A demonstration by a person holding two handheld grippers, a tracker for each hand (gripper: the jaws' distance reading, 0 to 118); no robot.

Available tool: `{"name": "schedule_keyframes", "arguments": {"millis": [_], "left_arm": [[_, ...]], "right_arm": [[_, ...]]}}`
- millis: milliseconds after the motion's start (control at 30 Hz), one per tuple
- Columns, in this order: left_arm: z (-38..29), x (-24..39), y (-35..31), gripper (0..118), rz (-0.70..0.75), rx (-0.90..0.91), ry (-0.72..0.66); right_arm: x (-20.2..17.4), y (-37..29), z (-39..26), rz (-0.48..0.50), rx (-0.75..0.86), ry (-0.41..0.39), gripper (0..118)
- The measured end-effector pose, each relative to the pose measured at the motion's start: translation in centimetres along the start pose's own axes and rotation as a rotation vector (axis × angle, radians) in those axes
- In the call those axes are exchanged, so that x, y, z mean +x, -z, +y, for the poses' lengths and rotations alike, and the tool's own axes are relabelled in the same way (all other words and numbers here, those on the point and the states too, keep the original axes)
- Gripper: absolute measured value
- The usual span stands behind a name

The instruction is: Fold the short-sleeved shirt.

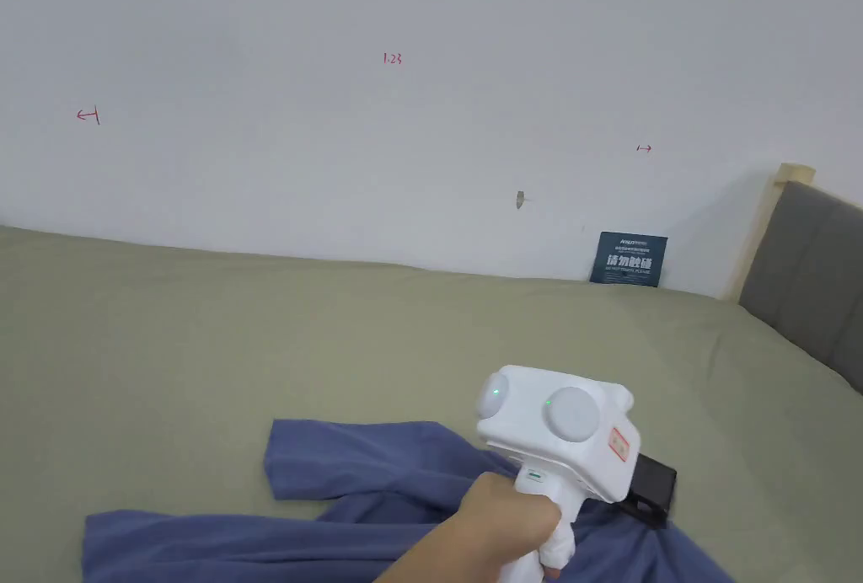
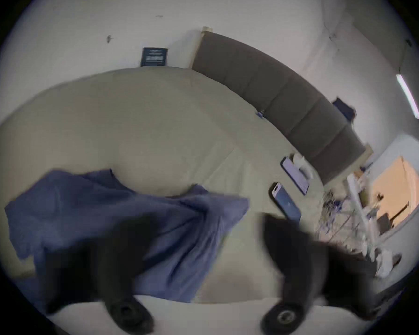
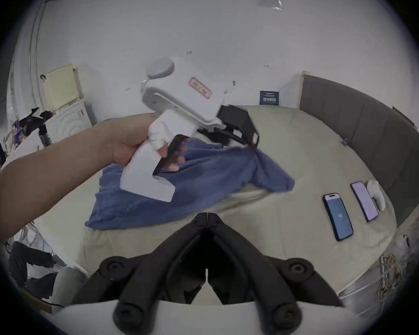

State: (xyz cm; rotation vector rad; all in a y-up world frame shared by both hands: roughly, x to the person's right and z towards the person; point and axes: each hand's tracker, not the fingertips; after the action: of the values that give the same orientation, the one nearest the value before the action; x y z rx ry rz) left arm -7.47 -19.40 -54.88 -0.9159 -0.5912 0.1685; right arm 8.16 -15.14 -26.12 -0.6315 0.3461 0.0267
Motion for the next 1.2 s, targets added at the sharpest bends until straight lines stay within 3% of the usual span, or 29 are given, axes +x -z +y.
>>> {"name": "schedule_keyframes", "arguments": {"millis": [100, 233, 300, 367, 400, 433, 500, 600, 733, 1000, 1200], "left_arm": [[-0.4, -2.8, -3.3, 118, -0.034, 0.054, -0.123], [-2.1, -6.4, -12.8, 117, 0.188, 0.144, -0.112], [-4.9, -8.4, -18.5, 107, 0.325, 0.201, -0.118], [-8.9, -9.2, -24.5, 66, 0.498, 0.28, -0.128], [-11.2, -9.4, -26.8, 37, 0.584, 0.306, -0.138], [-13.9, -9.6, -29.1, 1, 0.671, 0.33, -0.151], [-19.3, -9.6, -32.9, 0, 0.794, 0.43, -0.219], [-26.7, -9.2, -36.7, 0, 0.829, 0.474, -0.398], [-31.6, -7.8, -37.7, 0, 0.862, 0.489, -0.404], [-30.1, -7.4, -35.8, 0, 0.836, 0.452, -0.385], [-23.3, -14.5, -33.2, 3, 0.741, 0.389, -0.356]], "right_arm": [[0.0, 0.4, 0.5, -0.008, -0.001, -0.006, 1], [-0.5, 1.1, 1.5, 0.003, 0.002, -0.006, 1], [-0.7, 1.5, 1.9, 0.012, 0.017, -0.013, 1], [-1.1, 2.0, 2.6, 0.021, 0.029, -0.021, 1], [-1.1, 2.5, 2.8, 0.026, 0.034, -0.027, 1], [-1.3, 2.9, 3.0, 0.028, 0.048, -0.035, 1], [-1.7, 3.6, 3.4, 0.029, 0.068, -0.039, 1], [-2.4, 4.6, 3.8, 0.028, 0.098, -0.043, 1], [-3.6, 5.5, 4.0, 0.022, 0.093, -0.055, 1], [-3.4, 6.7, 3.0, 0.036, 0.063, -0.04, 1], [-1.9, 7.8, 3.8, 0.032, 0.034, -0.046, 1]]}}
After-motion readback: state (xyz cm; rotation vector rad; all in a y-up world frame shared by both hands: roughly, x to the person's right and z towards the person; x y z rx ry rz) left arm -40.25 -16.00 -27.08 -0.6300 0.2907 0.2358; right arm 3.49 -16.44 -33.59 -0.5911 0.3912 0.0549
